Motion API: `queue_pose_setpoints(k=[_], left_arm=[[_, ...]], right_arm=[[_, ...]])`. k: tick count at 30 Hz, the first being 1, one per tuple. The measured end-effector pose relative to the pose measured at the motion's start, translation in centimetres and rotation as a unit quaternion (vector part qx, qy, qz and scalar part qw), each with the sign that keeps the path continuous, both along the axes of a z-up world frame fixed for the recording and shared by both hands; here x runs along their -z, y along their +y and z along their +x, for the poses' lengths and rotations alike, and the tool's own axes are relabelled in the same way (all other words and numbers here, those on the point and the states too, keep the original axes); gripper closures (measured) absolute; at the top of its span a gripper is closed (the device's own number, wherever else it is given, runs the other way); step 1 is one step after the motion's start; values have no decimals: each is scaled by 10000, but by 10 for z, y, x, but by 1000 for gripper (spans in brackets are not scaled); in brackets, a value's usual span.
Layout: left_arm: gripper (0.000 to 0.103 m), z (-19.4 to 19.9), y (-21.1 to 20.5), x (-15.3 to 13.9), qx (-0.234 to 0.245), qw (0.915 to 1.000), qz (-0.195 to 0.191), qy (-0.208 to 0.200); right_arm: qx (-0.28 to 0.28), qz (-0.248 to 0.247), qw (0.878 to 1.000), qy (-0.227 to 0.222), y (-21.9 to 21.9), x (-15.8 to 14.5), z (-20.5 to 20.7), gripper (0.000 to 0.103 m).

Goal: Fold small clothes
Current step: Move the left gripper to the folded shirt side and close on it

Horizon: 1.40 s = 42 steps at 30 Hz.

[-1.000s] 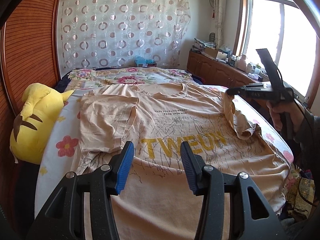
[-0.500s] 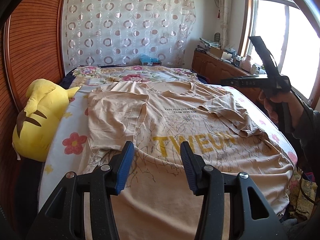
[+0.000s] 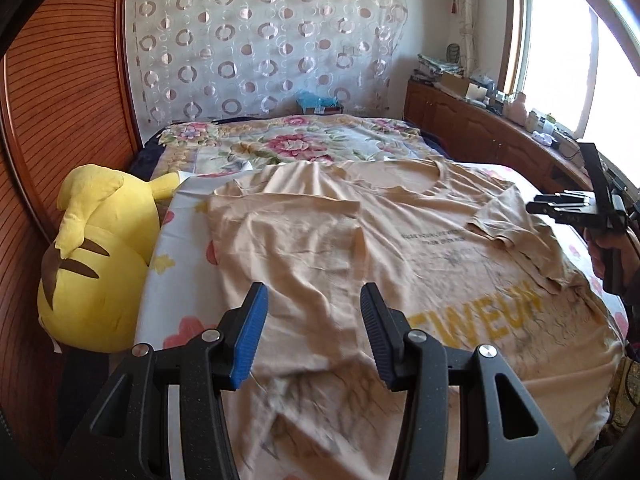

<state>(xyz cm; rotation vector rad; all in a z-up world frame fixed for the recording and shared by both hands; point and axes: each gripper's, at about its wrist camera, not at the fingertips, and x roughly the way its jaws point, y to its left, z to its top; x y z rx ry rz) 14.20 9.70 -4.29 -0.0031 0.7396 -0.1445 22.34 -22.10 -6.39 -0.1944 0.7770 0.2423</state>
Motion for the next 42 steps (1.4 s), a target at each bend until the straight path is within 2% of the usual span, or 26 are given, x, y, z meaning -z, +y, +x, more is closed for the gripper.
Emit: queue_pose_setpoints(k=[5,11,19,22,30,35,42], left_arm=[[54,37,14,9,-124,9995,217,205],[54,79,29,21,-158,9985,106,513],[54,121,42,40,-315,9953,280,873],[54,132,48,46,-323,9942,205,1004],[35,149,54,47,-348,9946,115,970],[32,153,55,48,-271,9962,119,813],[32,156,57,47,-175,9965,134,812]], right_arm=[[60,25,9999,79,-1,9,17,59],[15,-162,9998,111,-2,13,35,59],[-24,191,9997,141,-15,21,41,51],[14,191,9997,154,-16,23,43,48],[86,169,9997,159,-14,23,42,44],[95,174,9997,166,-13,23,43,43],[108,168,9997,165,-14,23,43,42]])
